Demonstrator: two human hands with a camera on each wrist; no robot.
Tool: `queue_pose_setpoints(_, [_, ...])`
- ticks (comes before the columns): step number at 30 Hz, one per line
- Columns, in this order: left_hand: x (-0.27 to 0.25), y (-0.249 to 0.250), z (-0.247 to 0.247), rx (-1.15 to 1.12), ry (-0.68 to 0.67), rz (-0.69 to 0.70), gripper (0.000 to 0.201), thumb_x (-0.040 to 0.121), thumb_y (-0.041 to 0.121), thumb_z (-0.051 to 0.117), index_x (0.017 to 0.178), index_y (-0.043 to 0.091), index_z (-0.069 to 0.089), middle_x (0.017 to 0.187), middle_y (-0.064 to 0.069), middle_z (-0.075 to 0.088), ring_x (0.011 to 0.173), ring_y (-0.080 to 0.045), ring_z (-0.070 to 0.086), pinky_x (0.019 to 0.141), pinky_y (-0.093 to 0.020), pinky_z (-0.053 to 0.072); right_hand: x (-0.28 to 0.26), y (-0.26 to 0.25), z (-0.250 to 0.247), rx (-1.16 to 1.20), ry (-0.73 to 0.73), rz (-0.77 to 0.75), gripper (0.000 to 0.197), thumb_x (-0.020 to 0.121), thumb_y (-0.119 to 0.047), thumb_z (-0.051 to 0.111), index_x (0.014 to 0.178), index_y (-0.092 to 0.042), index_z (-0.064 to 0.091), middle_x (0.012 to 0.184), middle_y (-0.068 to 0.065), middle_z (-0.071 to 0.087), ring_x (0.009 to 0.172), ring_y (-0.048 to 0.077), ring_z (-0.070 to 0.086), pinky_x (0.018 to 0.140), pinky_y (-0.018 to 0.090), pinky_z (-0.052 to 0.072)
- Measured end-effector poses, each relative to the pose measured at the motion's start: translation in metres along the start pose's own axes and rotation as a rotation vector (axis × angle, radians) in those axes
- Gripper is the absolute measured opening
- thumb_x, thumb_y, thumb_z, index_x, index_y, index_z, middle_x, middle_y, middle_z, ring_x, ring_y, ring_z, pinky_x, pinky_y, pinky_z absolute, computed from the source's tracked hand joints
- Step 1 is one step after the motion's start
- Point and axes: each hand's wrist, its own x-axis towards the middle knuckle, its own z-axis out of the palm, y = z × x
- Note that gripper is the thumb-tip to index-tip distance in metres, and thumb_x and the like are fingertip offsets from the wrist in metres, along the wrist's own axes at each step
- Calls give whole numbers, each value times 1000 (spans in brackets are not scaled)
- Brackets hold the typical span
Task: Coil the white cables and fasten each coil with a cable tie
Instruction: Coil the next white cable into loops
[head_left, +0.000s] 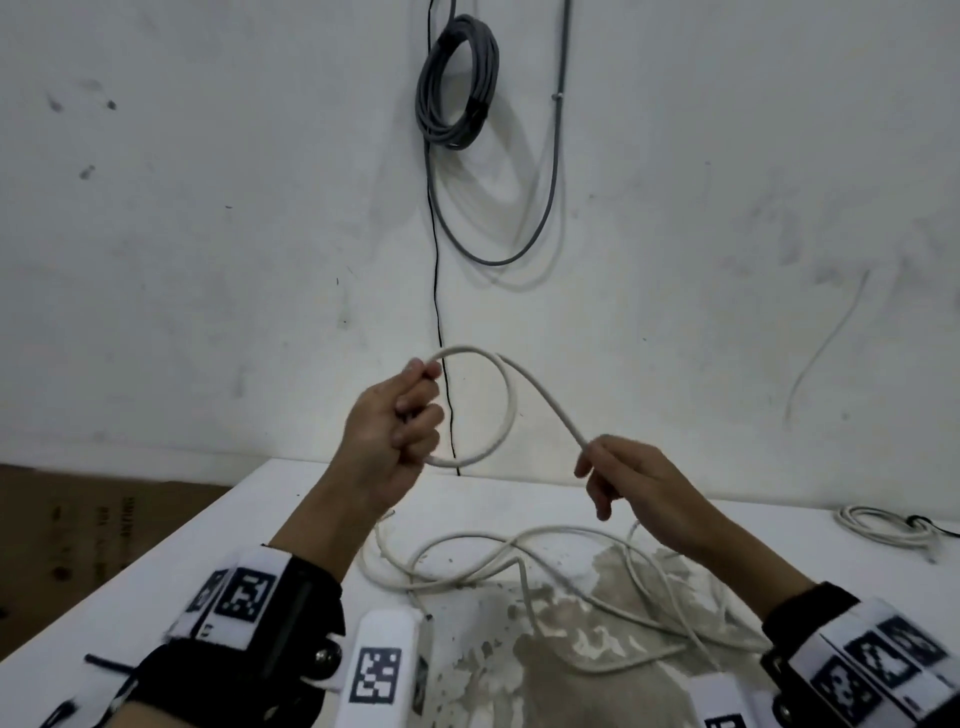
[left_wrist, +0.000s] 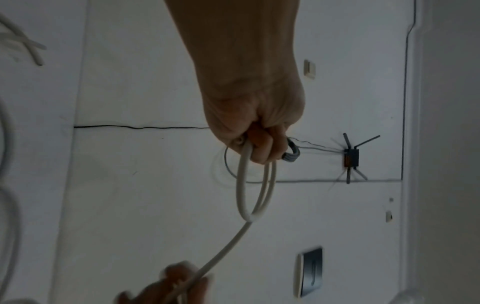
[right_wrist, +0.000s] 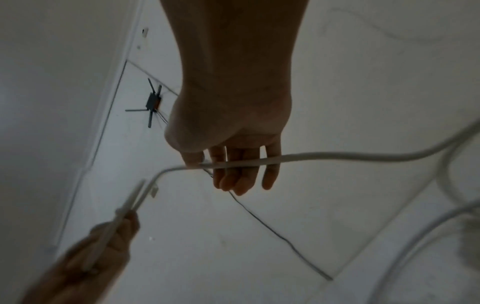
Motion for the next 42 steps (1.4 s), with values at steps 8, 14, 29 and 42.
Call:
queue_pose_setpoints(8, [9,2,7,50,180,264,27,101,18,33,82,10,50,42,11,35,31,-1,28,32,-13,22,-6,34,23,-407,18,-191,27,99,-14,40,114,-25,59,81,2,62,73,7,55,70,17,43])
queue_pose_setpoints(14, [3,-13,19,275,166,459,17,102,15,34,91,9,46,71,1,62,52,-12,61,51,-20,50,-1,8,36,-704,-149,-421,46,93,-35,20,116,-18,56,73,-1,47,63,21,43,55,28,27])
queue_pose_setpoints(29, [2,-44,10,1637,-146,901,41,98,36,25,107,1,44,71,-10,68,43,-29,60,38,-36,51,10,-32,33,-743,-100,-728,23,87,-28,53,96,-11,64,71,0,70,50,17,59,46,25,47])
queue_pose_setpoints(42, [-2,-34,14,1957,-267,561,37,100,37,22,109,7,42,73,-10,58,60,-28,49,57,-34,36,24,-41,-6,-999,337,-620,36,92,-42,41,86,-13,62,64,5,53,36,27,44,37,22,31])
